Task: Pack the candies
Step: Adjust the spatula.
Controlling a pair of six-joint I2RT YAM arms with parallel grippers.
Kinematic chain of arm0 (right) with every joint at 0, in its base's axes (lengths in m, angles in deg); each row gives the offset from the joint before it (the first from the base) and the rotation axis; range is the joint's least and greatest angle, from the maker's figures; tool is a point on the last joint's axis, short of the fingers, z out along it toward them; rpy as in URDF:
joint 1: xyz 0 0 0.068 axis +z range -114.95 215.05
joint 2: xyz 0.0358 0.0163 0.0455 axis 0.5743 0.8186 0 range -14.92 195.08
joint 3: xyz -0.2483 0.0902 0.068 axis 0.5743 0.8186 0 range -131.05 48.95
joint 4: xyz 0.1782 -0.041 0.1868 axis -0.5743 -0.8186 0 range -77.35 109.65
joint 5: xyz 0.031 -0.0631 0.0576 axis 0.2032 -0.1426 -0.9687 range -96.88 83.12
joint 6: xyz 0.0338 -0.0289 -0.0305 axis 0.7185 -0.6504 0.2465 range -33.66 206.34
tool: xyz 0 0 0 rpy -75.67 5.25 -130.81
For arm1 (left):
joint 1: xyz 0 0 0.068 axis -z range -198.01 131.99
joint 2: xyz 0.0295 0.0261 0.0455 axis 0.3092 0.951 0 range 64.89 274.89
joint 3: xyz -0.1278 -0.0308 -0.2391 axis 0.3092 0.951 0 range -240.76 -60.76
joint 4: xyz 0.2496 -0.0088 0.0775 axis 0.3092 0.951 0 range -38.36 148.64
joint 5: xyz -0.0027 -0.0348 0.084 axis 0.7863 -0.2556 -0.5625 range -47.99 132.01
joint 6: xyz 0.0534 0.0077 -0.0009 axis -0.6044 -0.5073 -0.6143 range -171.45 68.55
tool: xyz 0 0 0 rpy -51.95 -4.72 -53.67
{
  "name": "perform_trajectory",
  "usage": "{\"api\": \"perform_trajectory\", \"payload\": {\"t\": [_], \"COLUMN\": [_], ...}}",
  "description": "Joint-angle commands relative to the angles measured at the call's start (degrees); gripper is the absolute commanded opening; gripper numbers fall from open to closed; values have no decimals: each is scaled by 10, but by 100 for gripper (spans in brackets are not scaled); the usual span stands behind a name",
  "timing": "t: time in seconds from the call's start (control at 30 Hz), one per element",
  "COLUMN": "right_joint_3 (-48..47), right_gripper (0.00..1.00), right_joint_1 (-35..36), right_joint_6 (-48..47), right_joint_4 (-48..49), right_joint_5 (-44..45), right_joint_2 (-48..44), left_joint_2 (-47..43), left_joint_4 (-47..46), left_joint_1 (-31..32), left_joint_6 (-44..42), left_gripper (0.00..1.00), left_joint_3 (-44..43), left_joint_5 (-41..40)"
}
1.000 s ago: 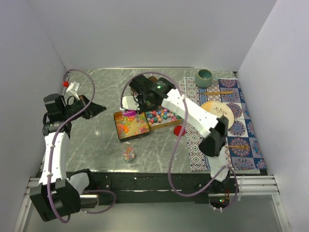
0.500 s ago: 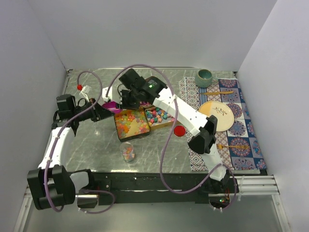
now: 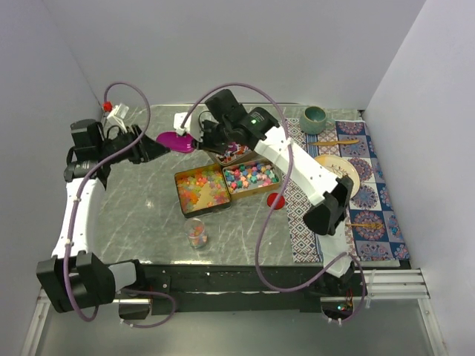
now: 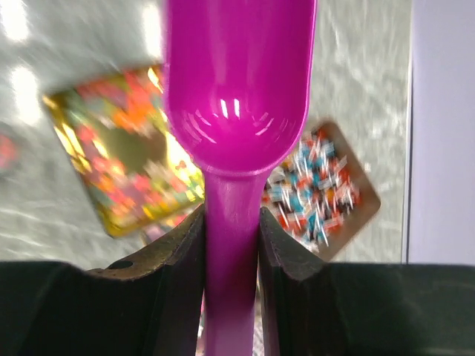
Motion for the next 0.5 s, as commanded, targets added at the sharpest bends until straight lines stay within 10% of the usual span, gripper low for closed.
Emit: {"api": "perform_trajectory", "payload": {"t": [0.0,0.17,0.47], "right_joint_3": [0,-15,35], "right_gripper": [0,0,0], "right_joint_1": [3,5,8], "right_joint_6": [-60,-120,-269], "right_joint_4": [-111,-151,-146], "right_joint_5": [49,129,240], "right_joint_2": [58,83,70], "left_joint_2": [-15,-29,-13], "left_joint_4": [52,18,-63], "left_joint_1": [6,-10,-7], "left_joint_6": [-38,96,136], "left_gripper": [61,51,7], "left_joint_3": [16,137,206], "left_joint_5": [-124,-298,-207]}}
